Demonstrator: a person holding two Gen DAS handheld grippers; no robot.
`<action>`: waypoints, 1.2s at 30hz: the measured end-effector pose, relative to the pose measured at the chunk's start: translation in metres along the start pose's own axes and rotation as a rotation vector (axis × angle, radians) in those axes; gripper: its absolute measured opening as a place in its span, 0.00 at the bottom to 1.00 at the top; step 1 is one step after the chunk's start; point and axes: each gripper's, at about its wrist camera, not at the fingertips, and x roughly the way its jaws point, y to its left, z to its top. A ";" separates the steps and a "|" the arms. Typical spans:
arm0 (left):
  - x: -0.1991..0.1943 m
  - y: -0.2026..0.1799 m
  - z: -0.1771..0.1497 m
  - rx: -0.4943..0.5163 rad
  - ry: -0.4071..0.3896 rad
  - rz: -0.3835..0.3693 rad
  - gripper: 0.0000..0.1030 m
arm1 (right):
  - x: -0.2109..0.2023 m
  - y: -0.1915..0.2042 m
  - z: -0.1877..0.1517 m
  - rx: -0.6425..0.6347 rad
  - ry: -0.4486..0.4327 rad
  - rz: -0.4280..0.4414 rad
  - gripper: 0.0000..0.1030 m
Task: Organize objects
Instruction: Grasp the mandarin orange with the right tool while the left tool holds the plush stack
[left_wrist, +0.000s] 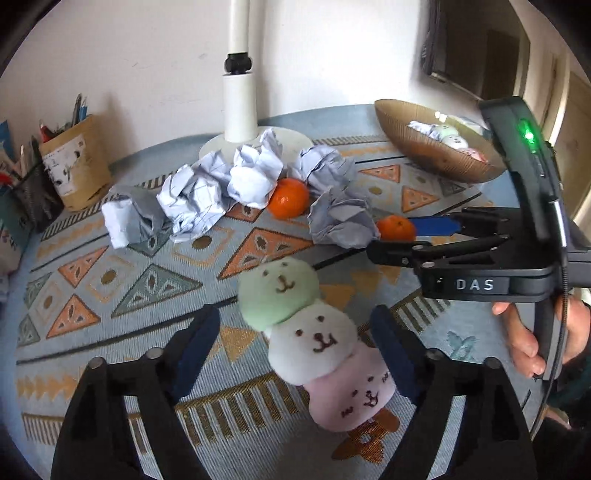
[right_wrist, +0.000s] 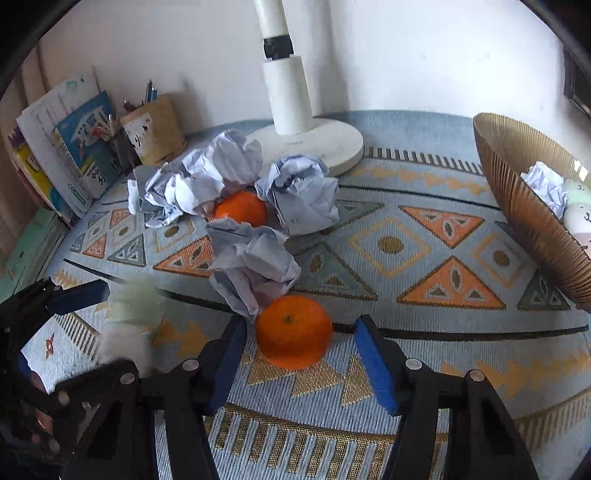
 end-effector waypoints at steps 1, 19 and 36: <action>0.000 0.000 -0.001 -0.023 0.005 0.003 0.81 | 0.000 0.000 -0.001 -0.001 -0.001 0.004 0.58; -0.006 -0.025 -0.030 -0.236 -0.047 0.135 0.50 | -0.005 0.011 -0.006 -0.075 -0.026 -0.064 0.36; -0.017 -0.058 -0.038 -0.211 -0.114 0.251 0.50 | -0.100 0.021 -0.090 -0.131 -0.067 -0.197 0.36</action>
